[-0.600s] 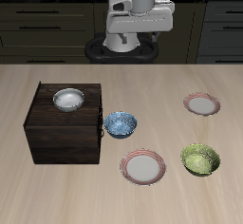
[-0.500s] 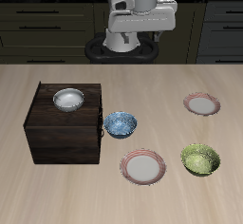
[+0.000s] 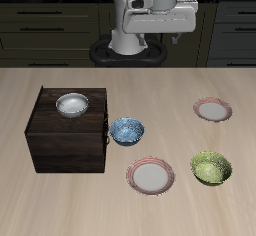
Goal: Stack the green bowl on the blue bowl
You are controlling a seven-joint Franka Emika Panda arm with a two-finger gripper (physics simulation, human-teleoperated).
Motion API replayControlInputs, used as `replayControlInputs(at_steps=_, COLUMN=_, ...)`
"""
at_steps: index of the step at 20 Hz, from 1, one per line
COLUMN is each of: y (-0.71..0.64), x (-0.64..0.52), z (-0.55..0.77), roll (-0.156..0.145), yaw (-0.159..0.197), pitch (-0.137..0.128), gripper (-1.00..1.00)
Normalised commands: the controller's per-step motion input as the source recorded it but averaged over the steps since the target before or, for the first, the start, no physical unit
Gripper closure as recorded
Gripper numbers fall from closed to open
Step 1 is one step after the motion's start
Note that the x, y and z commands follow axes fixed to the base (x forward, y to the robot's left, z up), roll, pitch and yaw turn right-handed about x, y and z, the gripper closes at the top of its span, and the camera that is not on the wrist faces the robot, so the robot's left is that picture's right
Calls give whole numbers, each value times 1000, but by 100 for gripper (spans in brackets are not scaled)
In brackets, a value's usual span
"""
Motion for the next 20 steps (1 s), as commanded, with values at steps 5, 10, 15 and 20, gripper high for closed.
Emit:
replayControlInputs(at_steps=5, y=207, x=222, z=95, roll=-34, yaw=11, pitch=-16, gripper=-100)
replayControlInputs(at_steps=10, y=208, x=235, z=183, roll=-41, yaw=-14, pitch=-10, gripper=-100)
replayControlInputs(at_steps=15, y=239, x=244, z=98, roll=-39, yaw=-10, pitch=-7, gripper=-100)
replayControlInputs(at_steps=20, y=289, x=285, z=30, roll=-42, yaw=-3, pitch=12, gripper=-100)
